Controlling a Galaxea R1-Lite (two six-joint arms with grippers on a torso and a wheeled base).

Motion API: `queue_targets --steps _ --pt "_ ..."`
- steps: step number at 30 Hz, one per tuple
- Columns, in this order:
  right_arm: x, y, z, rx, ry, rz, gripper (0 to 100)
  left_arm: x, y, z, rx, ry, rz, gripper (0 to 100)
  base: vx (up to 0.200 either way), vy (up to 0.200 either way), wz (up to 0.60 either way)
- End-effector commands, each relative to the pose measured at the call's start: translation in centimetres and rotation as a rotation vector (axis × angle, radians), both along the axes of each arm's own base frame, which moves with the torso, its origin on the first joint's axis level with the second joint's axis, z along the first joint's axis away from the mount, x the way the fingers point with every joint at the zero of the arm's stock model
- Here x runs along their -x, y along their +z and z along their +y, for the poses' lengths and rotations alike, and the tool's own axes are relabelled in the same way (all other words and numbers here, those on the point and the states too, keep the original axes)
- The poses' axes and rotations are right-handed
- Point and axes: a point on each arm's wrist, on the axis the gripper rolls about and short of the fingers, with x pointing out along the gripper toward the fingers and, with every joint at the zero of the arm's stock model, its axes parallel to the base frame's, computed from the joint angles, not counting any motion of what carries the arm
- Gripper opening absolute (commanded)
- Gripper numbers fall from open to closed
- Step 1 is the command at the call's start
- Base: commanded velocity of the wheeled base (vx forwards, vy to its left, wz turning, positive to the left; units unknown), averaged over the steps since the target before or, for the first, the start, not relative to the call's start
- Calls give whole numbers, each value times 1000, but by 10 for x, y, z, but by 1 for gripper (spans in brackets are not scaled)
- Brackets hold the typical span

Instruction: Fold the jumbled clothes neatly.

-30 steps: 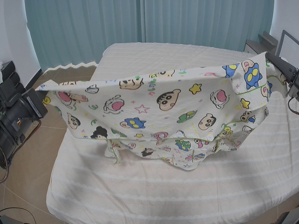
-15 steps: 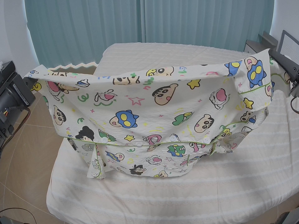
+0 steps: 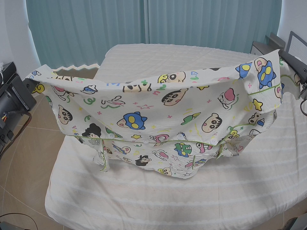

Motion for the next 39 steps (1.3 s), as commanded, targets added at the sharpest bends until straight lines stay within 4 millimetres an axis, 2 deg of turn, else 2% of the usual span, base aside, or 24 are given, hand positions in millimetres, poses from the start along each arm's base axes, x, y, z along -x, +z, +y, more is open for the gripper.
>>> queue_targets --steps 1,10,29,35,39 --pt "2 0 -1 -1 -1 -4 0 0 0 -2 -4 -11 1 0 0 -200 0" --pt "13 1 -7 -13 -4 -27 0 3 0 -6 -3 -35 0 0 0 -200 0" --pt "20 -2 -10 -15 -8 -28 0 7 -3 -10 -15 -50 12 0 0 -200 0" --pt "19 -4 -12 -13 -22 -24 0 6 -3 -10 -14 -49 13 0 0 0 0" --pt "18 -5 -12 -11 -22 -21 0 7 -4 -10 -14 -49 13 0 -200 0 0"
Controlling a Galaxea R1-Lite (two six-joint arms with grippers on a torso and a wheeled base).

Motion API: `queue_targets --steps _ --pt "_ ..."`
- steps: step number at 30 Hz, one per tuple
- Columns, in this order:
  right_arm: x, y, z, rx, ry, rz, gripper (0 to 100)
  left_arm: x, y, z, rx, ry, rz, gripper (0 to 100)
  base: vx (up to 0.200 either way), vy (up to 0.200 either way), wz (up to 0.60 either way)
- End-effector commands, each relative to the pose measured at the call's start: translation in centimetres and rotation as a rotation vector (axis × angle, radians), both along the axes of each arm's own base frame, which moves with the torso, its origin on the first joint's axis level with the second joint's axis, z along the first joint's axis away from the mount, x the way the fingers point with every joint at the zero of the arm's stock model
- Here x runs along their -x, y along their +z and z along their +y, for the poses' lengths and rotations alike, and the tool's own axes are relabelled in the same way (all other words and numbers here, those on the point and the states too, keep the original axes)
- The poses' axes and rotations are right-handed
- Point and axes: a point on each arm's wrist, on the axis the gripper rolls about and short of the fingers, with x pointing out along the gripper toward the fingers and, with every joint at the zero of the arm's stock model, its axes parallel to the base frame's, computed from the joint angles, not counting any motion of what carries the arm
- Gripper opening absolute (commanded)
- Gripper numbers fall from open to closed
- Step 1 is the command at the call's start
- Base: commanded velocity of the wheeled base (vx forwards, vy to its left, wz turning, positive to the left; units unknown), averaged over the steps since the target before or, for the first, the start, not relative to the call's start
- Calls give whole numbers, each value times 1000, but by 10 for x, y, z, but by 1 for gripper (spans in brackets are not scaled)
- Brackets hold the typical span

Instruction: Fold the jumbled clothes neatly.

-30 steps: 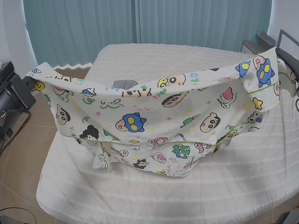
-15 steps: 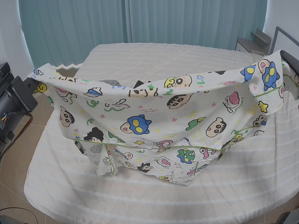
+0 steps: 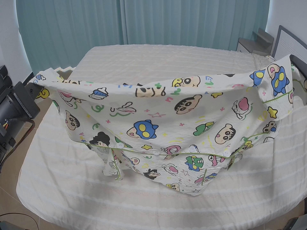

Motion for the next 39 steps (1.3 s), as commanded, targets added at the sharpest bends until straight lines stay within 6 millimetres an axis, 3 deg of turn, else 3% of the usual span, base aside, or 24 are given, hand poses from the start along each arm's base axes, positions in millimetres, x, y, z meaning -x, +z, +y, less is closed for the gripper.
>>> queue_targets --steps 1,8,26,39 --pt "-1 -1 0 2 -1 3 0 0 0 0 0 0 0 0 -200 0 0" --pt "-1 -1 0 1 0 5 0 0 -1 0 -2 1 1 0 -200 0 0" --pt "7 1 -4 -30 7 -6 0 0 -6 0 -9 2 16 0 0 0 0" --pt "8 -1 -4 -30 6 -1 0 0 -6 1 -6 20 17 0 -185 0 0"
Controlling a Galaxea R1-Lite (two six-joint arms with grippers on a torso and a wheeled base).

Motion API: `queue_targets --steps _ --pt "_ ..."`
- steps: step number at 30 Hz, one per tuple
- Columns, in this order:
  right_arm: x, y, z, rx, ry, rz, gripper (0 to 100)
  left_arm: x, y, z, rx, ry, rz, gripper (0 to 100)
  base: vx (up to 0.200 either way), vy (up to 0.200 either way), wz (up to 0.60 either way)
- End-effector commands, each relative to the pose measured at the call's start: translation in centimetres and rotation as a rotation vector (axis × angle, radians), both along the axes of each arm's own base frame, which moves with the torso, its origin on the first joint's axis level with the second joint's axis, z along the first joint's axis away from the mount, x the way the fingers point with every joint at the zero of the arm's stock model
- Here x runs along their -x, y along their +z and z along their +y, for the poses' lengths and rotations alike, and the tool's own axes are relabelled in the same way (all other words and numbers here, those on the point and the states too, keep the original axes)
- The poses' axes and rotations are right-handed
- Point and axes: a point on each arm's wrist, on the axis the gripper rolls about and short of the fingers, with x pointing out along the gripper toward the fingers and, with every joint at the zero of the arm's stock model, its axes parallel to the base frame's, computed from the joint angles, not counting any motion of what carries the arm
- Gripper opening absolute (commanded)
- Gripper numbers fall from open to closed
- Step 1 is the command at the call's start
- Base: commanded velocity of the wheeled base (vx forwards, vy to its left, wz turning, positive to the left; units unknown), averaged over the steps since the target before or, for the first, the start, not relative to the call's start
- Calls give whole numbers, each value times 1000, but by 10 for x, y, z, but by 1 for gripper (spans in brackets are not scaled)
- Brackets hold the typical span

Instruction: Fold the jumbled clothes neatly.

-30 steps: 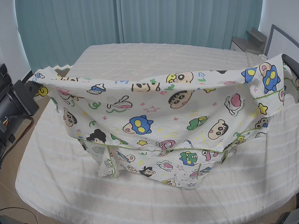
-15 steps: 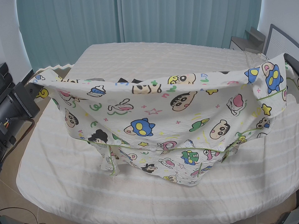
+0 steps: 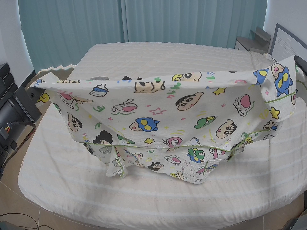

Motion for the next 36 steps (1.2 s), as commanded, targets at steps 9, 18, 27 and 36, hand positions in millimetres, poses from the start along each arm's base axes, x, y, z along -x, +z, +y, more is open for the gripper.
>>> queue_targets --steps 9,18,27,36 --pt "4 2 -2 -6 -1 -13 0 4 0 -4 1 -46 -2 0 0 0 0" --pt "4 2 -4 -6 -20 -17 0 3 -1 -6 -3 -55 1 0 0 -156 0" --pt "7 -2 -6 -4 -26 -12 0 3 0 -6 -68 -34 -24 0 0 -200 0" --pt "14 -1 -11 -12 -40 -33 0 3 2 -6 -85 -29 -35 0 0 -200 0"
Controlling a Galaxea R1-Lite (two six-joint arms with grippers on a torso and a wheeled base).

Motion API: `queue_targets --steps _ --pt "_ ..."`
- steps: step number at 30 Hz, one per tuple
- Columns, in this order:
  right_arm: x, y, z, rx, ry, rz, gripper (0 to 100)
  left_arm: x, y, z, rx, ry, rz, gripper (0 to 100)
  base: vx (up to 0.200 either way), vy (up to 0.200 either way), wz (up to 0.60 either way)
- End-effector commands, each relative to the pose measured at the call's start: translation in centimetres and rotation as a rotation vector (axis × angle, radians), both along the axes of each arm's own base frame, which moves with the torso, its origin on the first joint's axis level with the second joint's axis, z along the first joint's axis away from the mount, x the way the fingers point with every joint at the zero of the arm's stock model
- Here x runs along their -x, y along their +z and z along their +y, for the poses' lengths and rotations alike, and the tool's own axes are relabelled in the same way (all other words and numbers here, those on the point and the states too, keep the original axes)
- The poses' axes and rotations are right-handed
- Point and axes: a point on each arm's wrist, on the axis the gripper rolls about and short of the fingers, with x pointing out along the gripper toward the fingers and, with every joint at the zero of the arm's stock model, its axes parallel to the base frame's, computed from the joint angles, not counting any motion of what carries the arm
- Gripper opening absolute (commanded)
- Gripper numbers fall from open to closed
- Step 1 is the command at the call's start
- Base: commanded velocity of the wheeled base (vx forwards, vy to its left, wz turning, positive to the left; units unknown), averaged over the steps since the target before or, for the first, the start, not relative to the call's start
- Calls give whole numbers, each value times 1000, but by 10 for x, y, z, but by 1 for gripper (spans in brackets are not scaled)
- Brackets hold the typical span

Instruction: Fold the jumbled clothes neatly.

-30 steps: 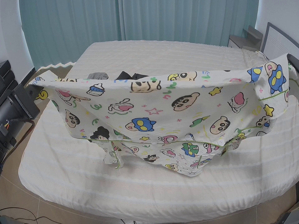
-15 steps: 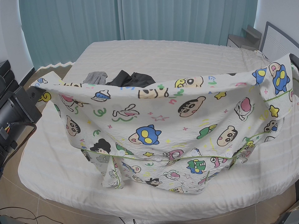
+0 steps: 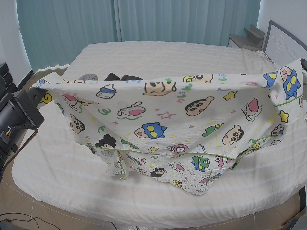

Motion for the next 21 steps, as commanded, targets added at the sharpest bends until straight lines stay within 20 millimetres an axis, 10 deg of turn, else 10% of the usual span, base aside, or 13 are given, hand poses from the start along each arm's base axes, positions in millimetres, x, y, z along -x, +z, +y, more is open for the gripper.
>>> queue_targets --steps 1,21 --pt "5 1 -3 -6 -4 -15 0 0 0 0 1 1 0 0 0 -200 0" --pt "11 -2 -6 -8 -16 -22 0 0 0 0 1 1 0 0 0 -200 0"
